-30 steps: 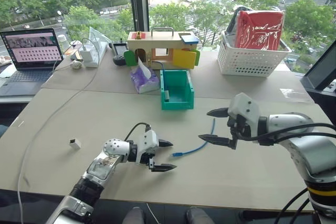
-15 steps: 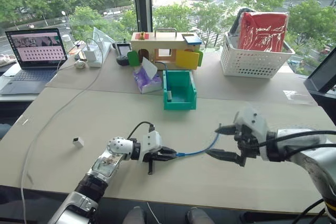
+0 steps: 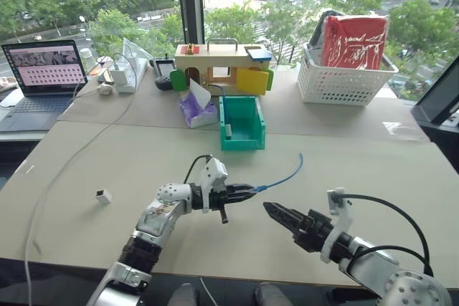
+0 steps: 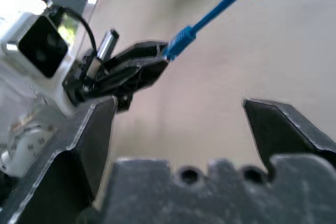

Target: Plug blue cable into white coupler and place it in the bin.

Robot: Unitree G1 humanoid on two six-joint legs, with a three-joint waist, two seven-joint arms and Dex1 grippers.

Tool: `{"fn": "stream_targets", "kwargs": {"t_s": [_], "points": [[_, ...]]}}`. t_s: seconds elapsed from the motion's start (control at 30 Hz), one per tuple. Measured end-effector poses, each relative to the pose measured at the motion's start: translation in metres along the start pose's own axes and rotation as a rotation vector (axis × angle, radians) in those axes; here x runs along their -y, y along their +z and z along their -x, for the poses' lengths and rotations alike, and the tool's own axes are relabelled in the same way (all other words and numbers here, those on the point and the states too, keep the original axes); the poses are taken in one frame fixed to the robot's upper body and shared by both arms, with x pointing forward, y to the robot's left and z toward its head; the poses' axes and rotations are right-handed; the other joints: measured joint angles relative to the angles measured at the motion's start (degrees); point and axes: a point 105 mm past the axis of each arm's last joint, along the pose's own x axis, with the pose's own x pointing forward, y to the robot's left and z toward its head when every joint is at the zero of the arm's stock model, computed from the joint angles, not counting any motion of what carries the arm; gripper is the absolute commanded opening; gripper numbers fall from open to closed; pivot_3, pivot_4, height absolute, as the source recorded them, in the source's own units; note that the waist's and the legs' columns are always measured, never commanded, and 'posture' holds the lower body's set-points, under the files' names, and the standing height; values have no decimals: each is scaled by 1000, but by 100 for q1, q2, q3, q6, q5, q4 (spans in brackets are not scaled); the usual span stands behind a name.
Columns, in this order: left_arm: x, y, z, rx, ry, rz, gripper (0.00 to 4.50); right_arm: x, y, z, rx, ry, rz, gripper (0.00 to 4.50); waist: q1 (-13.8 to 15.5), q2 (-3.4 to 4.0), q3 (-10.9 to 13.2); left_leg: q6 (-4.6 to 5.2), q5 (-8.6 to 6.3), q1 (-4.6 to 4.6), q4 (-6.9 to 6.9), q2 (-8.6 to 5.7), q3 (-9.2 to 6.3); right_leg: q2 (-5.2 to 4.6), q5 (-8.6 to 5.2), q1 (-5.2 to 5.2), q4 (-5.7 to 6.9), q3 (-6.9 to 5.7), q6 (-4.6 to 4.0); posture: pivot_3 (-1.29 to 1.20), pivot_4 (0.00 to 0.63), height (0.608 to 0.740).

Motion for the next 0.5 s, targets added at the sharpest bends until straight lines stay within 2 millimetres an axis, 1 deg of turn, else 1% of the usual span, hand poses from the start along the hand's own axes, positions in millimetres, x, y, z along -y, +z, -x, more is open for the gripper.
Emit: {"fn": "stream_targets", "kwargs": {"t_s": [0.03,0.13,0.23,0.37,0.47,0.5], "points": [[3,-4,2,-6,6,30,59,10,3,4,24,-69,-19,4500,-29,0,0,-1,1,1,0,0,-2,1,0,-2,2,-2,0,0,150,735],[8,-2,1,-6,-2,42,59,14,10,6,60,-113,-28,4500,-92,1,0,6,5,6,-5,1,-12,7,-1,-2,6,-5,-1,0,150,735],[11,3,-1,2,-9,35,59,12,11,3,59,-100,-37,4500,-152,3,-1,7,6,11,-9,1,-20,11,-3,1,5,-5,-3,0,150,735],[12,4,-1,3,-8,34,59,9,10,-4,46,-61,-83,4500,-197,3,-1,8,6,9,-10,0,-22,11,-2,2,3,-6,-5,0,150,735],[13,3,-2,1,-13,39,59,1,13,-12,61,5,-136,4500,-220,3,-1,8,6,8,-11,0,-22,11,-2,2,2,-6,-5,0,150,735],[14,3,-3,0,-17,40,59,-5,16,-16,71,39,-157,4500,-229,3,-1,8,7,8,-12,0,-22,11,-2,1,3,-5,-5,0,150,735]]}}
